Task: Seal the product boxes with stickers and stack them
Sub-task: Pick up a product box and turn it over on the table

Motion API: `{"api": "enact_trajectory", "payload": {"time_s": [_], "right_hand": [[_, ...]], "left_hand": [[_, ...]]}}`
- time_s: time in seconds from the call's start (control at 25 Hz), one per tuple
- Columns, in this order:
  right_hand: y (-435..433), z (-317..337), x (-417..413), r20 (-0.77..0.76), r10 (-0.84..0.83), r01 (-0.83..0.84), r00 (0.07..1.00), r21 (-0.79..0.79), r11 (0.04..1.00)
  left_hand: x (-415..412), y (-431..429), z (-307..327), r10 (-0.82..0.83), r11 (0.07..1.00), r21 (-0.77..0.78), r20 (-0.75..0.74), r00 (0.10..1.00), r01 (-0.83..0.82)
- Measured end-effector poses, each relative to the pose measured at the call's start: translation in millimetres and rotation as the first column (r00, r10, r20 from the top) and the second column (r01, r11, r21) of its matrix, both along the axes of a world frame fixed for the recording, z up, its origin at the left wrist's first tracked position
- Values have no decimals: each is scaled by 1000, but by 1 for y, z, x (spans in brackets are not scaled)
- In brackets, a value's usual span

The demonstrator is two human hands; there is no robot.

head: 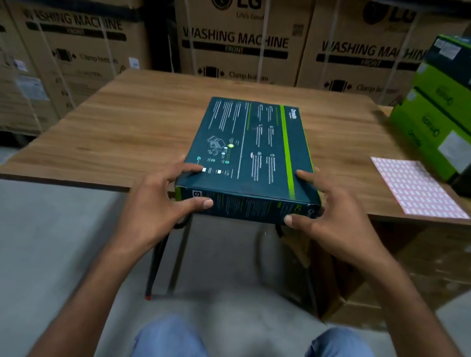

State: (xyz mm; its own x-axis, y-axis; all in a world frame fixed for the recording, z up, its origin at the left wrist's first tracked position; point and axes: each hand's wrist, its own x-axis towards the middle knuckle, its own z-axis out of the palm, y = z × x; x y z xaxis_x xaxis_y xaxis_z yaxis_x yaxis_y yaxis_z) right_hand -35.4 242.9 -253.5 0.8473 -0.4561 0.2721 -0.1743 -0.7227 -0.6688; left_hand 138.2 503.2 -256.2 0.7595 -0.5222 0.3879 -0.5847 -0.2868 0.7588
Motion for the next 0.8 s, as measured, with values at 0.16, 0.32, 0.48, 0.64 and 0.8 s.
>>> {"api": "enact_trajectory", "payload": {"time_s": [0.16,0.32,0.48,0.64,0.8], "right_hand": [[18,-5,9,137,18,13,990,-221,975],[33,-16,24,229,33,27,973,-251,968],[30,-20,28,279,4,58,960,-214,975],[31,-20,32,308,-12,68,951,-172,983],[22,-17,25,234,49,-6,971,-182,983]], "left_hand": [[1,-7,5,-45,995,103,286,957,16],[4,-21,-2,-127,989,124,402,907,84],[4,-25,-14,-78,997,26,372,925,73],[4,-28,-16,-22,999,-14,404,914,30],[6,-23,-15,-90,996,34,404,910,84]]}}
